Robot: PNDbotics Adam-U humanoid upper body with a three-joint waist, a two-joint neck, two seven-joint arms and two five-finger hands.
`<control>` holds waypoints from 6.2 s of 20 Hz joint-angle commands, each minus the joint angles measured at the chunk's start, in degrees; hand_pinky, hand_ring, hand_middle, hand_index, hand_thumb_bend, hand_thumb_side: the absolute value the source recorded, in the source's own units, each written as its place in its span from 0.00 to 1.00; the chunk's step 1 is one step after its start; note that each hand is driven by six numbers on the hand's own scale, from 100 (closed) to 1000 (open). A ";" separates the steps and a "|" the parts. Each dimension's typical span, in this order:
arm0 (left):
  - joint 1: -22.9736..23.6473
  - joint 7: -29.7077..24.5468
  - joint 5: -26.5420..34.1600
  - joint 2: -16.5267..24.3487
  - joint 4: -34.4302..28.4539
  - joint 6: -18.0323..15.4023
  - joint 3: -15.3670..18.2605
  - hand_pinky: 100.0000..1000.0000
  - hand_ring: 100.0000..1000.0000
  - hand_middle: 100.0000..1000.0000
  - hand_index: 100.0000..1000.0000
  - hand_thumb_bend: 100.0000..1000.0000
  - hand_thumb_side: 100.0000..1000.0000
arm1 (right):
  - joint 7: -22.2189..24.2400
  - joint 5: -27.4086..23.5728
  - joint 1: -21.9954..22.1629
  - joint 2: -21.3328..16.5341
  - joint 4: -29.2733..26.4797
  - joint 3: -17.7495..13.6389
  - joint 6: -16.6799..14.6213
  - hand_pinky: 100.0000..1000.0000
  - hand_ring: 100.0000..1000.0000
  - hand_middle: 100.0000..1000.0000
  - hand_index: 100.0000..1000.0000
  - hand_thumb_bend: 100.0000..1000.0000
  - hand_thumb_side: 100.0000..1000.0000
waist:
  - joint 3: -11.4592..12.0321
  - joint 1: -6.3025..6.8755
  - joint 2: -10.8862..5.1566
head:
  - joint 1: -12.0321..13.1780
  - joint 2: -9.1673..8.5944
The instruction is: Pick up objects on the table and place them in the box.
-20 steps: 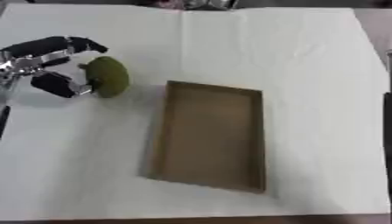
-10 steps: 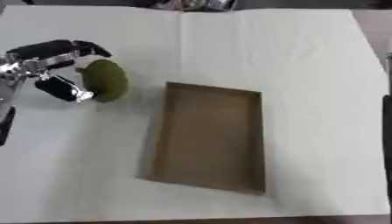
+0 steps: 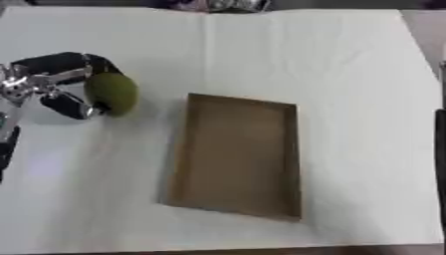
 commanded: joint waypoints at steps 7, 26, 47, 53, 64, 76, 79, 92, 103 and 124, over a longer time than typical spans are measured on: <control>0.07 1.58 1.54 1.63 -5.70 -1.36 -0.40 0.63 0.75 0.63 0.71 0.00 0.08 | -1.18 -0.23 -0.24 -0.53 -1.20 -0.36 0.43 0.76 0.46 0.64 0.71 0.00 0.52 | 0.13 0.24 -1.22 | -0.24 -0.34; -0.58 15.65 -2.20 -2.79 -21.85 -2.49 -7.10 0.51 0.63 0.54 0.62 0.00 0.05 | 1.41 1.52 -4.73 -6.05 -1.20 0.13 4.83 0.76 0.47 0.63 0.72 0.00 0.50 | -0.23 -0.53 -2.07 | 0.34 1.26; 1.85 37.04 -26.38 -15.88 -15.08 1.24 -5.78 0.52 0.62 0.54 0.63 0.00 0.00 | 4.91 -0.38 -12.04 -9.37 4.14 3.68 8.45 0.75 0.46 0.63 0.71 0.00 0.48 | -1.59 -0.89 -2.91 | 0.25 1.62; 2.38 37.96 -27.83 -17.95 -12.48 1.58 -5.94 0.50 0.62 0.55 0.65 0.00 0.00 | 5.49 0.13 -13.59 -10.21 7.83 4.95 9.04 0.75 0.45 0.63 0.71 0.00 0.48 | -1.96 -0.74 -3.59 | 0.57 2.53; 5.49 33.59 -29.28 -20.00 -11.49 -2.16 -10.31 0.50 0.62 0.55 0.69 0.00 0.03 | 5.38 0.99 -14.05 -10.84 9.92 5.41 9.08 0.75 0.45 0.63 0.71 0.00 0.47 | -2.00 -0.31 -3.61 | -0.36 2.83; 6.82 24.20 -25.68 -20.60 -12.61 -5.44 -11.71 0.71 0.79 0.75 0.89 0.00 0.10 | 4.77 0.89 -14.00 -10.73 9.65 5.40 9.16 0.75 0.45 0.63 0.71 0.00 0.48 | -1.43 -0.51 -2.93 | -0.38 2.54; 6.61 22.53 -26.88 -20.12 -14.18 -5.64 -11.21 0.66 0.76 0.73 0.90 0.08 0.00 | 4.65 0.85 -13.92 -10.82 9.74 5.35 9.23 0.75 0.45 0.63 0.71 0.00 0.48 | -1.30 -0.50 -2.89 | -0.59 2.65; 5.95 53.63 -44.56 -15.14 -20.89 5.79 -10.99 0.44 0.54 0.51 0.71 0.17 0.00 | 4.06 1.03 -12.91 -12.21 10.06 5.25 9.58 0.75 0.45 0.63 0.71 0.00 0.48 | -0.20 0.00 -3.72 | -2.64 3.84; 6.86 50.68 -32.70 -15.73 -19.85 -3.34 -12.23 0.40 0.54 0.48 0.68 0.00 0.00 | 3.97 1.27 -12.32 -12.54 10.33 5.14 9.75 0.75 0.45 0.63 0.71 0.00 0.48 | 0.53 0.09 -4.27 | -3.62 4.76; 9.21 6.34 1.93 -16.55 -20.66 -7.31 -13.00 0.75 0.85 0.81 0.95 0.00 0.36 | 3.07 0.76 -11.79 -12.65 10.50 4.92 9.88 0.76 0.44 0.63 0.71 0.00 0.48 | 0.32 0.22 -4.24 | -4.24 4.88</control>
